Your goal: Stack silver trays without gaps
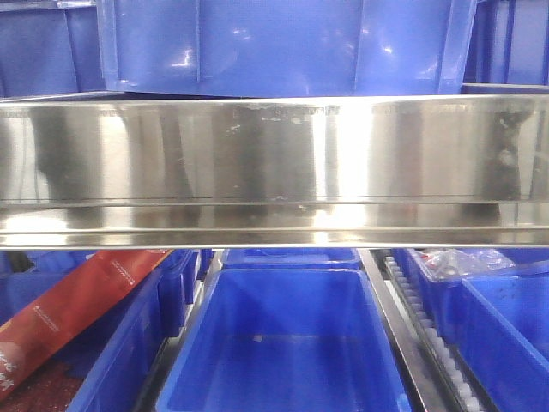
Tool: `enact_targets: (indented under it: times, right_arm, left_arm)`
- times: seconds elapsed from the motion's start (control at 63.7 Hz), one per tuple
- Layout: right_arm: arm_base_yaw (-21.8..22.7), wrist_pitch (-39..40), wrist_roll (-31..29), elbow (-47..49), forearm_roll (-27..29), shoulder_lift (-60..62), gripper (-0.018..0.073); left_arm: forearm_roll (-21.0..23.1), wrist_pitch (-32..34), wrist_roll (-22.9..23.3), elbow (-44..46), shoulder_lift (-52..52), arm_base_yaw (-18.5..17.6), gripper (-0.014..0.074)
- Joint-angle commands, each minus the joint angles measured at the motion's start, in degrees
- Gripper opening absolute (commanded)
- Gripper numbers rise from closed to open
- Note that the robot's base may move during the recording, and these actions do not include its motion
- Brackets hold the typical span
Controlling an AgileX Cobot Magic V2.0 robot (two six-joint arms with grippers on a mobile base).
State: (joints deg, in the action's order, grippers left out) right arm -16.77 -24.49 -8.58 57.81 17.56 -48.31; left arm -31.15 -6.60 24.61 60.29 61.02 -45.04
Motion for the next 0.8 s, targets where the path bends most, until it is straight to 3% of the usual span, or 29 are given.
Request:
enact_targets:
  times: [0.0, 0.785]
  right_arm:
    - [0.6, 3.6, -0.5, 0.3, -1.3, 0.9, -0.0068]
    - [0.6, 3.6, -0.5, 0.3, -1.3, 0.9, -0.0068]
  left_arm:
    - [-1.3, -1.0, -0.1, 0.2, -1.2, 0.7, -0.0018]
    - [-1.3, -1.0, -0.1, 0.2, -1.2, 0.7, -0.0018]
